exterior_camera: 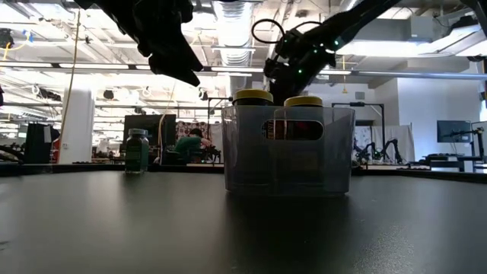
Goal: Sort spices by type
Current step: Put the bottom green seasoning bottle into the transparent bin
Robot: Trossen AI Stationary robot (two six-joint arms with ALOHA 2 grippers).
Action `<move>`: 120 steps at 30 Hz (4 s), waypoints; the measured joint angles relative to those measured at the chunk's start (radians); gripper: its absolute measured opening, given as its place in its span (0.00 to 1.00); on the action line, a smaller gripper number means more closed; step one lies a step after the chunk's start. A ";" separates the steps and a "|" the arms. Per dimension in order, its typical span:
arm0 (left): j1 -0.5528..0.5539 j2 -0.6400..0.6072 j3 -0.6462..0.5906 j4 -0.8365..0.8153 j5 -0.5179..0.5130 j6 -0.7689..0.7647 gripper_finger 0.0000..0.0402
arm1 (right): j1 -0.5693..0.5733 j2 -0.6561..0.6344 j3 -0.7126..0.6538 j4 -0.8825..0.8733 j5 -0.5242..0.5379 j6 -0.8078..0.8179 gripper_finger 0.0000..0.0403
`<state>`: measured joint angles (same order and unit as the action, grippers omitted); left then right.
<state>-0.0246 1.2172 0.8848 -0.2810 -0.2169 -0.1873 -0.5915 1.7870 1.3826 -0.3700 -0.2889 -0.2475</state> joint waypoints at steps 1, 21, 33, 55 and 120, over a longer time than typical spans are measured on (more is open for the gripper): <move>0.000 0.000 0.000 0.000 0.000 -0.006 0.72 | 0.000 0.000 0.020 -0.054 0.001 0.021 0.74; 0.000 0.000 0.000 0.002 0.001 -0.049 0.72 | 0.355 -0.453 -0.117 -0.390 0.350 0.552 0.73; -0.015 0.000 0.000 -0.002 0.076 -0.108 0.72 | 0.803 -0.673 -0.258 -0.544 0.711 1.154 0.73; -0.245 0.000 0.287 -0.577 -0.110 -0.446 0.72 | 1.298 -0.504 -0.259 -0.833 0.944 1.603 0.73; -0.770 0.094 0.376 -0.876 -0.104 -1.103 0.72 | 1.183 -0.898 -0.622 -0.442 0.943 1.262 0.73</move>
<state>-0.7950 1.3113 1.2610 -1.1570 -0.3208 -1.2905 0.5912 0.8890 0.7605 -0.8120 0.6540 1.0140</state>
